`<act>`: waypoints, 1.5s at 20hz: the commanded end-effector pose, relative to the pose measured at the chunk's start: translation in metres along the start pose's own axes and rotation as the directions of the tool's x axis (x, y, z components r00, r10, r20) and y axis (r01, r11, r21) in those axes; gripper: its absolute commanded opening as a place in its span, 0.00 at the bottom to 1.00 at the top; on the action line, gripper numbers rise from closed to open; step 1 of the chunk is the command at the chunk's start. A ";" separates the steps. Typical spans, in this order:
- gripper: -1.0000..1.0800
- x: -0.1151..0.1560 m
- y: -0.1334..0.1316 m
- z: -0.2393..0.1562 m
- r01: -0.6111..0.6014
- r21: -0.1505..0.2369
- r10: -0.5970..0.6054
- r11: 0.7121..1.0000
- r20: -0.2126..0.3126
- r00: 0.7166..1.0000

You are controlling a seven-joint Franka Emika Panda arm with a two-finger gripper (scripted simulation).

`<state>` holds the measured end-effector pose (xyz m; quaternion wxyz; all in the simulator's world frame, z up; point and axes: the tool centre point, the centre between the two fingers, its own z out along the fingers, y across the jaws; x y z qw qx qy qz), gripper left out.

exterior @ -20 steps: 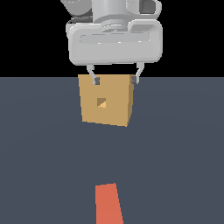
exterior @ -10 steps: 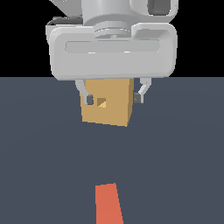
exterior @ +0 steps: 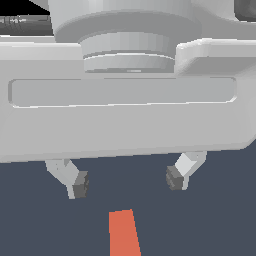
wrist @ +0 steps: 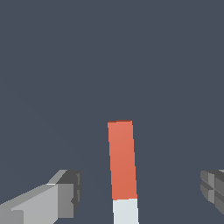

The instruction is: Insert the peg into the horizontal hole in a box.

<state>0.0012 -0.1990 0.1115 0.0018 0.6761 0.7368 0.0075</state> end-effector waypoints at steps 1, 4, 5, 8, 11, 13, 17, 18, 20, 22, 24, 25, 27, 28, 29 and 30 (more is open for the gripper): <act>0.96 -0.027 -0.002 0.011 0.015 0.003 -0.015 1.000 0.002 1.000; 0.96 -0.055 -0.003 0.021 0.030 0.006 -0.030 1.000 0.003 1.000; 0.96 -0.063 -0.003 0.025 0.034 0.008 -0.034 0.999 0.004 0.999; 0.96 -0.084 -0.003 0.033 0.045 0.010 -0.045 0.999 0.005 0.999; 0.96 -0.099 -0.002 0.038 0.053 0.012 -0.053 0.999 0.006 0.999; 0.96 -0.106 -0.001 0.041 0.056 0.013 -0.057 0.998 0.006 0.998; 0.96 -0.115 -0.001 0.044 0.061 0.014 -0.061 0.998 0.007 0.998; 0.96 -0.117 -0.001 0.044 0.061 0.014 -0.061 0.998 0.007 0.998; 0.96 -0.118 0.000 0.045 0.062 0.014 -0.062 0.998 0.007 0.998; 0.96 -0.117 0.000 0.045 0.062 0.014 -0.062 0.998 0.007 0.998; 0.96 -0.117 0.000 0.045 0.061 0.014 -0.061 0.998 0.007 0.998; 0.96 -0.117 0.000 0.046 0.061 0.014 -0.061 0.998 0.007 0.998; 0.96 -0.117 -0.001 0.051 0.061 0.014 -0.061 0.998 0.007 0.998; 0.96 -0.117 -0.001 0.055 0.061 0.014 -0.061 0.998 0.007 0.998; 0.96 -0.117 -0.001 0.059 0.061 0.014 -0.061 0.998 0.007 0.998; 0.96 -0.117 -0.001 0.064 0.061 0.014 -0.061 0.998 0.007 0.998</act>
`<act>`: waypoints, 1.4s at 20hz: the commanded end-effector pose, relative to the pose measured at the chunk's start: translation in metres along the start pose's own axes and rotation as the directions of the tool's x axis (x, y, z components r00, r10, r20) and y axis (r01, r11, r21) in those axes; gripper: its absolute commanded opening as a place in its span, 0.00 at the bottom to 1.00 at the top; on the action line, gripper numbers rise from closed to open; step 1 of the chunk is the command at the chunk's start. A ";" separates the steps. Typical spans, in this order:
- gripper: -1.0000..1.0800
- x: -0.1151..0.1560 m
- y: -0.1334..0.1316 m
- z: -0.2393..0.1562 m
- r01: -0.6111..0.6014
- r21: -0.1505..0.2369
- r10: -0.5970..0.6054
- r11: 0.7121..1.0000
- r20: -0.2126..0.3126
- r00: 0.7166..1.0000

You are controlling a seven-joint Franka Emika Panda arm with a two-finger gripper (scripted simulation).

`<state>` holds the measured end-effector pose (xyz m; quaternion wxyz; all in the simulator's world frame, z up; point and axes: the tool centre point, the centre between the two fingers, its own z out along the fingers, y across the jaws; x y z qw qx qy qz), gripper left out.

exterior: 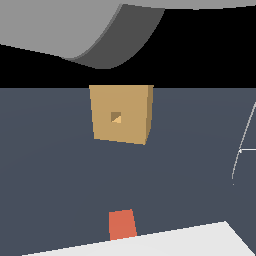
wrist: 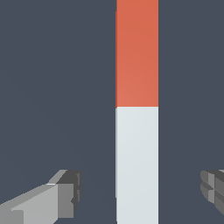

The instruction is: Insert the peg into the horizontal hole in a box.

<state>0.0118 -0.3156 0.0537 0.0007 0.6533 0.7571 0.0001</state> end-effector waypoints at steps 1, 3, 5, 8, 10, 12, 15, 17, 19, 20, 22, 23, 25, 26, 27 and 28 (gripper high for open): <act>0.96 0.001 -0.001 0.013 0.000 0.002 0.000 1.000 -0.001 1.000; 0.96 0.001 -0.001 0.025 0.000 0.002 0.000 1.000 -0.001 1.000; 0.96 0.001 -0.001 0.033 0.001 0.001 -0.001 1.000 -0.001 1.000; 0.96 0.001 -0.001 0.038 0.001 0.001 -0.001 1.000 -0.001 1.000; 0.96 0.000 0.000 0.038 0.001 0.001 -0.001 1.000 -0.001 1.000; 0.00 0.000 0.000 0.038 0.001 0.001 -0.001 1.000 -0.001 1.000; 0.00 0.000 0.000 0.038 0.001 0.001 -0.001 1.000 -0.001 1.000; 0.00 0.000 0.000 0.038 0.001 0.001 -0.001 1.000 -0.001 1.000; 0.00 0.000 0.000 0.038 0.001 0.001 -0.001 1.000 -0.001 1.000; 0.00 0.000 0.000 0.038 0.001 0.001 -0.001 1.000 -0.001 1.000; 0.00 0.001 0.000 0.038 0.001 0.002 -0.001 1.000 -0.001 1.000; 0.00 0.001 0.000 0.038 0.001 0.002 -0.001 1.000 -0.001 1.000; 0.00 0.002 0.000 0.038 -0.001 0.002 0.001 1.000 -0.001 1.000; 0.00 0.003 -0.001 0.037 -0.002 0.002 0.002 1.000 -0.001 1.000; 0.00 0.004 -0.001 0.037 -0.003 0.002 0.003 1.000 -0.001 1.000; 0.00 0.005 -0.002 0.037 -0.005 0.002 0.005 1.000 -0.001 1.000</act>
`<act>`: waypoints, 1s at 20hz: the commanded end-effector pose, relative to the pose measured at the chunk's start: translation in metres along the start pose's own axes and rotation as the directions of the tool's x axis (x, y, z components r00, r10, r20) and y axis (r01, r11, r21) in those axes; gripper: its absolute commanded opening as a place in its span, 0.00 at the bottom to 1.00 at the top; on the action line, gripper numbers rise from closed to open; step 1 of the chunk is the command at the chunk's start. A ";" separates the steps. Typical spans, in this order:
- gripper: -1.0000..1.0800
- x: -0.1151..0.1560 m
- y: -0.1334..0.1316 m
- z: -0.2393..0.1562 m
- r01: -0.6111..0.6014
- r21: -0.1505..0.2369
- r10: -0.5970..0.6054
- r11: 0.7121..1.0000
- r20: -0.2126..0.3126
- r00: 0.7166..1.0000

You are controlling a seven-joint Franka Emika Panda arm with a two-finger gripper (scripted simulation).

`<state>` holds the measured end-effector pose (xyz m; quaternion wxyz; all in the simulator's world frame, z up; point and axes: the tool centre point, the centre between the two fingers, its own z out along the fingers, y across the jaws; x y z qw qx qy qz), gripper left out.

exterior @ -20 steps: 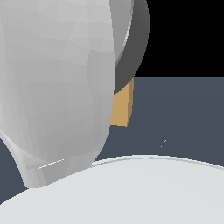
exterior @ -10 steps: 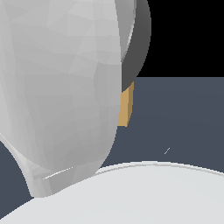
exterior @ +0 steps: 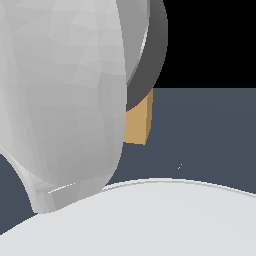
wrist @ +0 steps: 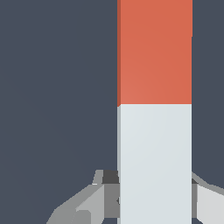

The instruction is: Insert the peg into the horizontal hole in a box.

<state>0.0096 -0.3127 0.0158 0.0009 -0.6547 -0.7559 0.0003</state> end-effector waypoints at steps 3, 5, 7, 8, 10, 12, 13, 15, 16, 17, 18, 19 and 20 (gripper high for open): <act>0.00 0.008 -0.002 -0.003 -0.010 -0.001 0.010 1.000 0.000 1.000; 0.00 0.013 -0.005 -0.004 -0.017 -0.001 0.017 1.000 0.000 1.000; 0.00 0.019 -0.007 -0.006 -0.026 -0.001 0.026 1.000 0.000 1.000; 0.00 0.023 -0.009 -0.007 -0.031 -0.001 0.031 1.000 0.000 1.000; 0.00 0.032 -0.012 -0.009 -0.044 -0.001 0.044 0.999 0.000 0.999; 0.00 0.042 -0.016 -0.011 -0.058 -0.001 0.058 0.998 0.000 0.998; 0.00 0.048 -0.018 -0.013 -0.066 -0.001 0.066 0.998 0.000 0.998; 0.00 0.061 -0.023 -0.016 -0.084 -0.001 0.084 0.996 0.000 0.996; 0.00 0.068 -0.025 -0.018 -0.093 -0.001 0.093 0.996 0.000 0.996; 0.00 0.075 -0.027 -0.020 -0.103 -0.002 0.103 0.995 0.000 0.995; 0.00 0.082 -0.029 -0.021 -0.113 -0.002 0.113 0.994 0.000 0.994; 0.00 0.090 -0.032 -0.023 -0.123 -0.002 0.123 0.992 0.000 0.992; 0.00 0.098 -0.034 -0.025 -0.134 -0.002 0.134 0.991 0.000 0.991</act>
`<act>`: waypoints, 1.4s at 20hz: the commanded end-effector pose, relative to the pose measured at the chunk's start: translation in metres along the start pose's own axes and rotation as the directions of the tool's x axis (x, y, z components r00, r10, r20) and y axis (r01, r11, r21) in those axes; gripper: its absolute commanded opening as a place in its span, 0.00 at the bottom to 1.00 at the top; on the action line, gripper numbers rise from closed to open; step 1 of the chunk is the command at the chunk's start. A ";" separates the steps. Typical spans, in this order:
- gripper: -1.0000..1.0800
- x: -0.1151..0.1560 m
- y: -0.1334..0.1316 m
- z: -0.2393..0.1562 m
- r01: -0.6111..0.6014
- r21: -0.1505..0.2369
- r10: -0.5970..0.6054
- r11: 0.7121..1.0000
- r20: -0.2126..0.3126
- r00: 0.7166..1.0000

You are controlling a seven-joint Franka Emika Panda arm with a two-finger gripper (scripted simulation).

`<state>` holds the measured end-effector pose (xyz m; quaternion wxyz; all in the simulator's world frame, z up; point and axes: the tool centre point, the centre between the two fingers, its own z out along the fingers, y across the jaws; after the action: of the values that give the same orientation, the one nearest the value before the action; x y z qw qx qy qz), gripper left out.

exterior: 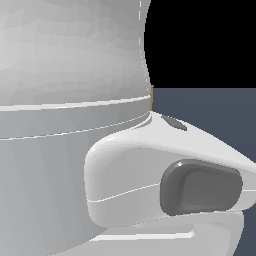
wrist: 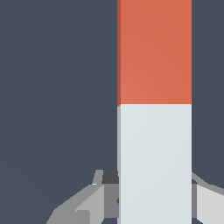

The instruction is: Insert the peg into the horizontal hole in a box.

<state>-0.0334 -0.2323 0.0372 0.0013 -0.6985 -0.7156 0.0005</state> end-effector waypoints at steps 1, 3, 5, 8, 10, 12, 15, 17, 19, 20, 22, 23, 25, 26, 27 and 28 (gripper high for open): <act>0.00 0.019 -0.007 -0.006 -0.027 -0.002 0.027 1.000 0.001 1.000; 0.00 0.036 -0.014 -0.010 -0.050 -0.003 0.050 0.999 0.000 0.999; 0.00 0.054 -0.020 -0.015 -0.075 -0.003 0.075 0.997 0.000 0.997; 0.00 0.081 -0.028 -0.022 -0.112 -0.003 0.112 0.994 0.000 0.994; 0.00 0.099 -0.033 -0.026 -0.136 -0.003 0.136 0.991 0.000 0.991; 0.00 0.116 -0.037 -0.030 -0.159 -0.003 0.159 0.987 0.000 0.987; 0.00 0.141 -0.042 -0.036 -0.192 -0.003 0.192 0.981 0.000 0.981; 0.00 0.156 -0.044 -0.040 -0.211 -0.003 0.211 0.977 0.000 0.977; 0.00 0.170 -0.046 -0.043 -0.229 -0.003 0.229 0.974 0.000 0.974; 0.00 0.176 -0.046 -0.045 -0.236 -0.003 0.236 0.972 0.000 0.972; 0.00 0.187 -0.047 -0.048 -0.250 -0.003 0.250 0.968 0.000 0.968; 0.00 0.191 -0.047 -0.049 -0.256 -0.003 0.256 0.967 0.000 0.967; 0.00 0.200 -0.048 -0.051 -0.267 -0.003 0.267 0.964 0.000 0.964; 0.00 0.204 -0.048 -0.052 -0.271 -0.003 0.271 0.963 0.000 0.963; 0.00 0.207 -0.048 -0.053 -0.275 -0.003 0.275 0.961 0.000 0.961; 0.00 0.210 -0.048 -0.053 -0.279 -0.003 0.279 0.960 0.000 0.960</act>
<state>-0.0864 -0.0286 0.0888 0.0007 -0.7897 -0.6135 0.0006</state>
